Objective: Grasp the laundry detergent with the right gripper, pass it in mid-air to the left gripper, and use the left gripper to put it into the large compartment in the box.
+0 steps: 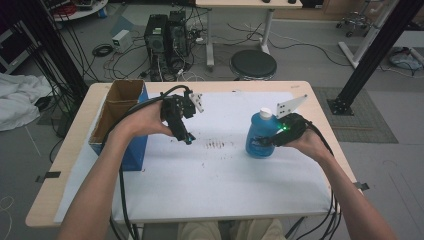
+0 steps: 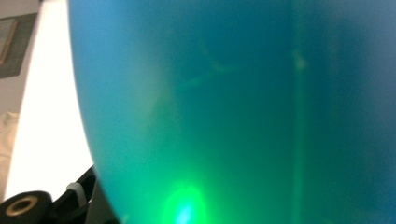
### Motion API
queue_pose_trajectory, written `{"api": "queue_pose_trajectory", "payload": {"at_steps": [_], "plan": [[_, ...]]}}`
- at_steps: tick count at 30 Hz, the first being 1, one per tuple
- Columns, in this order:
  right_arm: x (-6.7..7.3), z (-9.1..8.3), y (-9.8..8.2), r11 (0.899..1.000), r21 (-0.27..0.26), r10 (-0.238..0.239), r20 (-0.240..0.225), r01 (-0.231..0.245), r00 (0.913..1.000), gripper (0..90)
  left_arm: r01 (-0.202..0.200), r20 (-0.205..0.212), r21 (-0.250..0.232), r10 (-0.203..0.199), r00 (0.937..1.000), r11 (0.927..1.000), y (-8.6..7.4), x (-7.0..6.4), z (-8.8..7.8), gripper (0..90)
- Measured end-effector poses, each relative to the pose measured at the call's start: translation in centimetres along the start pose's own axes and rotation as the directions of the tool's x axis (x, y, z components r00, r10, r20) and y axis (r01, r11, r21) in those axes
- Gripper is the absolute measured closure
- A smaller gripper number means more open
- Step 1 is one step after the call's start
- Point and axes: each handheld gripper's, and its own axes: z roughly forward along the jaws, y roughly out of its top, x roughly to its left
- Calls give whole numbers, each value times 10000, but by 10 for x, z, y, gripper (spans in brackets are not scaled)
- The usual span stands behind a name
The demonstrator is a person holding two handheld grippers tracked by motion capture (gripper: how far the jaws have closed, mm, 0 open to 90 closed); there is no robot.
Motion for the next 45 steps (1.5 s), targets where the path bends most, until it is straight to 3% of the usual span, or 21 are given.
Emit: {"api": "queue_pose_trajectory", "payload": {"at_steps": [7, 18, 29, 37, 45], "plan": [[7, 20, 26, 9991, -151, -394, -592, 386, 9975, 458, -25, 277, -475, 39, 9996, 9989, 27, -4, -14, 190], [17, 53, 58, 9937, -203, -1125, -1668, 1106, 9796, 458, -157, 824, -270, 179, 9964, 9995, 55, -8, -4, 190], [20, 66, 67, 9923, -373, -1231, -1874, 1182, 9745, 457, 117, 1026, -124, -103, 9947, 9999, 69, -7, 11, 190], [21, 69, 67, 9924, -352, -1225, -1885, 1180, 9744, 456, 84, 1100, 19, -86, 9939, 10000, 78, -9, 26, 190], [21, 71, 66, 9911, -331, -1330, -1890, 1290, 9729, 456, 131, 1131, 88, -140, 9935, 9999, 80, -10, 30, 194]]}}
